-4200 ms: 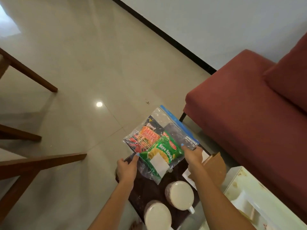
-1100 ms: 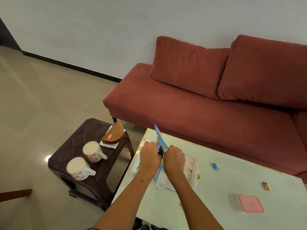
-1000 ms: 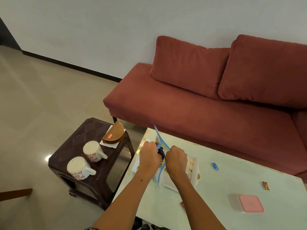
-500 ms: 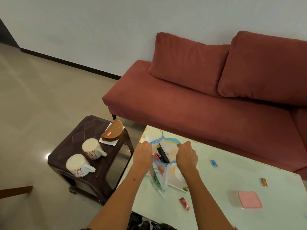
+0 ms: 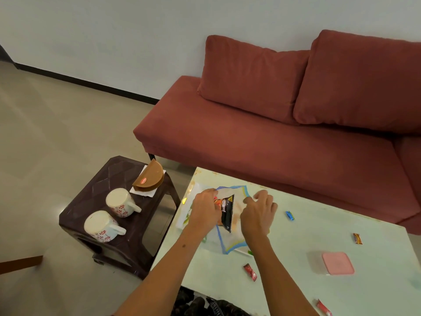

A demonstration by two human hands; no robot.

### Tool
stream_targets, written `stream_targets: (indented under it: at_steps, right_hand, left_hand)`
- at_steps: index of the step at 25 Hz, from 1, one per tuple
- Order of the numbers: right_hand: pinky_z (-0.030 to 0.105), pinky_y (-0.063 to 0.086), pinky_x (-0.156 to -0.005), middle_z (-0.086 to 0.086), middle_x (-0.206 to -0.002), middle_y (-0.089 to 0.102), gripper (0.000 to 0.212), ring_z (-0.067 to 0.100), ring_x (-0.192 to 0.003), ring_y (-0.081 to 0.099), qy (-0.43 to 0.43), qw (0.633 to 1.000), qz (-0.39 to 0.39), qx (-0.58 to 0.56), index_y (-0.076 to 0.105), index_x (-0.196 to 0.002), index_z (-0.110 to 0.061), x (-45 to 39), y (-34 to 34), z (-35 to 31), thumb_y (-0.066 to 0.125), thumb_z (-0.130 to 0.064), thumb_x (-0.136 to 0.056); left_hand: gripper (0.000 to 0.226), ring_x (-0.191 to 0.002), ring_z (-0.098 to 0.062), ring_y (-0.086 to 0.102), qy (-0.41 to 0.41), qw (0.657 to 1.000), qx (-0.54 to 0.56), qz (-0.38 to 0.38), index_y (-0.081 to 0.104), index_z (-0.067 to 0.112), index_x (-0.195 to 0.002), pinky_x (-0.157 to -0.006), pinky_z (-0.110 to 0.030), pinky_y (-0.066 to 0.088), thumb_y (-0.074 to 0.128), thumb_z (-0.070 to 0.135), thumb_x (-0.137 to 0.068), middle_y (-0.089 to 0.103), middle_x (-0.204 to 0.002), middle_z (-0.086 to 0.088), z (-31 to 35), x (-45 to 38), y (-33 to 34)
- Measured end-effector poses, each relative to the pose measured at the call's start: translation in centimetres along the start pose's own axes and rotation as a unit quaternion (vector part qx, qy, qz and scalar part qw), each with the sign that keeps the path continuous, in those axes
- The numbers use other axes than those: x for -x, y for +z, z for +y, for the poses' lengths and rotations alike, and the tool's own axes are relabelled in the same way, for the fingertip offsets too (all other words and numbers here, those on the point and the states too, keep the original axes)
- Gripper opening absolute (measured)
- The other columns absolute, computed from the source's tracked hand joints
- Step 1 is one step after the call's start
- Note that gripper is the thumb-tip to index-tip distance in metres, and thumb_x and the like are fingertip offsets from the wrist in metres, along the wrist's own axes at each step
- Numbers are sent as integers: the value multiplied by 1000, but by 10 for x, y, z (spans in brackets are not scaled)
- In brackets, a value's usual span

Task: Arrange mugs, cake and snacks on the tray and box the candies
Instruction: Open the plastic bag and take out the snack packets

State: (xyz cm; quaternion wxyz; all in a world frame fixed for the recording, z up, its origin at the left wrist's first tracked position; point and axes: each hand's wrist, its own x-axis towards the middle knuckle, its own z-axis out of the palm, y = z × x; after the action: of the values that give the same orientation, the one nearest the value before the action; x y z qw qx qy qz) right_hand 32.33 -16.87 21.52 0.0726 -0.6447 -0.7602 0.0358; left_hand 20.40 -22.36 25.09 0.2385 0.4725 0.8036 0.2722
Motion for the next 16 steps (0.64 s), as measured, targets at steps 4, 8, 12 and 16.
stream_targets:
  at_steps: [4, 8, 12, 16]
  right_hand:
    - [28, 41, -79, 5, -105, 61, 19, 22, -99, 58, -44, 990, -130, 42, 64, -103, -14, 2, 12, -18, 52, -13, -89]
    - [29, 49, -79, 8, -115, 65, 27, 25, -106, 63, 26, 971, -236, -38, 60, -113, -12, 0, 22, -32, 53, -21, -89]
    - [33, 50, -82, 14, -120, 61, 41, 28, -109, 61, 77, 946, -292, -118, 52, -122, -3, -1, 37, -31, 52, -30, -92]
    - [29, 43, -68, 15, -108, 68, 36, 31, -100, 64, 150, 930, -271, -200, 63, -106, -1, -6, 47, -19, 54, -33, -91]
  left_hand:
    - [45, -123, -23, 51, 3, 1000, 6, 9, 50, 7, -131, -104, -32, 41, 56, 6, -87, 55, -135, -10, 7, 1, -7]
    - [44, -125, -21, 48, -22, 1000, -2, 0, 47, 10, -134, -106, -32, 40, 53, 13, -91, 52, -138, -7, 7, 7, -11]
    - [43, -121, -19, 50, 12, 999, -32, -12, 49, 13, -133, -102, -30, 41, 53, 15, -90, 54, -136, -5, 8, 13, -21]
    - [41, -118, -20, 54, 13, 999, -25, -36, 51, 11, -131, -104, -33, 44, 53, 18, -90, 56, -134, -7, 14, 15, -26]
